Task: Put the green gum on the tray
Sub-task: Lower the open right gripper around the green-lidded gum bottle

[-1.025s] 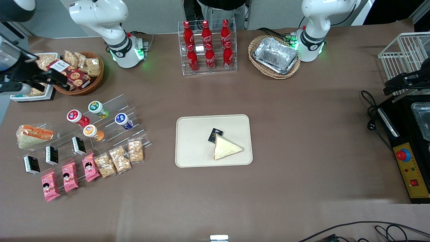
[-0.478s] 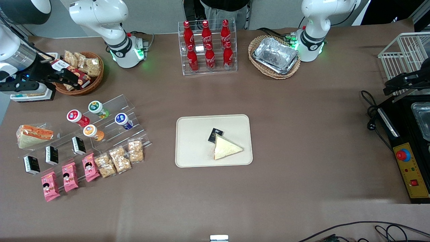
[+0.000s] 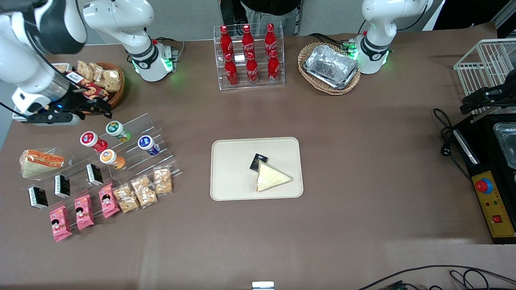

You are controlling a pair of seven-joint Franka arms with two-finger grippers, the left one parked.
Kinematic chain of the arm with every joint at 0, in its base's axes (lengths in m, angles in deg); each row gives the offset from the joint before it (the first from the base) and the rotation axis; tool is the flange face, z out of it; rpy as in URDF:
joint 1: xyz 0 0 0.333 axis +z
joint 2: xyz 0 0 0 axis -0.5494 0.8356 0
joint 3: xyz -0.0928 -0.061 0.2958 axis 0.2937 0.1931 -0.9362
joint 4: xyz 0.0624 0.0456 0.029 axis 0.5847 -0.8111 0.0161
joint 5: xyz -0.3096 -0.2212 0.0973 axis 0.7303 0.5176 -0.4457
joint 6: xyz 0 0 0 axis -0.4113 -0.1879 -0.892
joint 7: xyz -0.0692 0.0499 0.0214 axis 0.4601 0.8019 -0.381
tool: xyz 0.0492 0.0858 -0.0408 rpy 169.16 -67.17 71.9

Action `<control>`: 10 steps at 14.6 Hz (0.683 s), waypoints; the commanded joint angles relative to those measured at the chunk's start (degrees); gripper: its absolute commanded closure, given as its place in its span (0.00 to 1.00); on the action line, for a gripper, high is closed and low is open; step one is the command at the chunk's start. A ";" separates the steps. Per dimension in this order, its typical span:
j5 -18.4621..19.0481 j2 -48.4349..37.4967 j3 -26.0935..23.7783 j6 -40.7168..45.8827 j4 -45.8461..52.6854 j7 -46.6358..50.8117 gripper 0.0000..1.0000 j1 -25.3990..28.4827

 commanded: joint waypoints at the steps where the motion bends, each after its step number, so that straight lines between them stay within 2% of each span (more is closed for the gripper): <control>1: 0.79 -0.98 0.12 -6.65 -6.03 0.66 0.00 0.20; 10: 0.88 1.65 0.12 -14.39 -11.66 0.48 0.00 0.20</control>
